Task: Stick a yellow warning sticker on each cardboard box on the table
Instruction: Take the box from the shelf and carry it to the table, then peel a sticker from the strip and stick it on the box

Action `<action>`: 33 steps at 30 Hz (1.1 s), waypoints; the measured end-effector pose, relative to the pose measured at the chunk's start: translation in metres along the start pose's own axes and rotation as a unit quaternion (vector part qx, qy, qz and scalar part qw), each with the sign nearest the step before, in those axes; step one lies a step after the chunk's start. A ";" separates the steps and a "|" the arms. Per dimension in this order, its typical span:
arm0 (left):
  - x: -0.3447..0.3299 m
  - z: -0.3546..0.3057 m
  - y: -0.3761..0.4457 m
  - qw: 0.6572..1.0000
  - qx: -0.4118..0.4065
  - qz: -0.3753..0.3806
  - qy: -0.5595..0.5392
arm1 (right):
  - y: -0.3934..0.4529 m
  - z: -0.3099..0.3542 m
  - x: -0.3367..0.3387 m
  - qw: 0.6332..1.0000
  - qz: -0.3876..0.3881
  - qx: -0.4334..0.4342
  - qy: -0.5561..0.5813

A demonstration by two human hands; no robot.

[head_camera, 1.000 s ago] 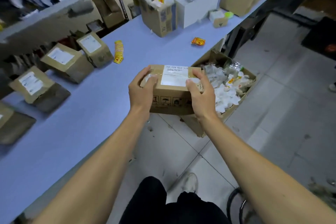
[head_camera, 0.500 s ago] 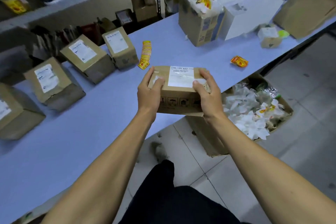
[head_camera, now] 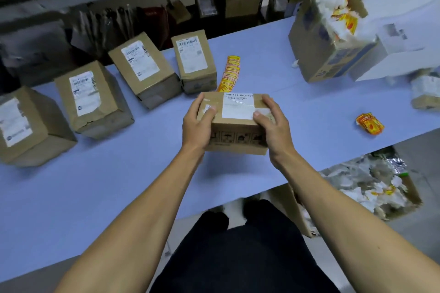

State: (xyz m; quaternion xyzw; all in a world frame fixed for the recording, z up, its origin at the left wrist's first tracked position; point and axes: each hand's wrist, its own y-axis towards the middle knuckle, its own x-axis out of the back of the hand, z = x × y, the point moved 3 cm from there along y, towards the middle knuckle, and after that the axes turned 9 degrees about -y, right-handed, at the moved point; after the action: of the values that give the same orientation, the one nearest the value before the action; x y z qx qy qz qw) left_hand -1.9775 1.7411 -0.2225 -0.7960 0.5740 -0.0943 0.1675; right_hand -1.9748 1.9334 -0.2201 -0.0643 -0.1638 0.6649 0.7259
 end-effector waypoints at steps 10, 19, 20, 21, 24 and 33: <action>-0.013 0.013 0.042 0.992 0.022 -0.123 -0.023 | 0.085 -0.003 -0.002 0.979 0.155 -0.016 -0.128; -0.025 0.024 0.034 0.975 -0.001 -0.161 0.153 | 0.101 -0.024 -0.008 0.907 0.246 0.096 -0.328; -0.022 0.027 0.029 0.972 -0.009 -0.157 0.175 | 0.098 -0.027 -0.010 0.900 0.253 0.109 -0.339; -0.018 0.030 0.024 0.968 -0.015 -0.154 0.199 | 0.095 -0.031 -0.012 0.892 0.258 0.124 -0.349; -0.002 0.041 0.015 0.958 -0.019 -0.127 0.255 | 0.087 -0.039 -0.023 0.871 0.271 0.169 -0.373; 0.036 0.038 0.019 0.930 -0.029 -0.099 0.352 | 0.071 -0.042 -0.060 0.865 0.251 0.186 -0.392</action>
State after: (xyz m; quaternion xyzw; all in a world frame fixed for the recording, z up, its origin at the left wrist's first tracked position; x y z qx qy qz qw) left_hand -1.9699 1.7079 -0.2668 -0.7686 0.5173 -0.3680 -0.0785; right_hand -2.0326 1.8871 -0.2906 0.2989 -0.2864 0.8131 0.4094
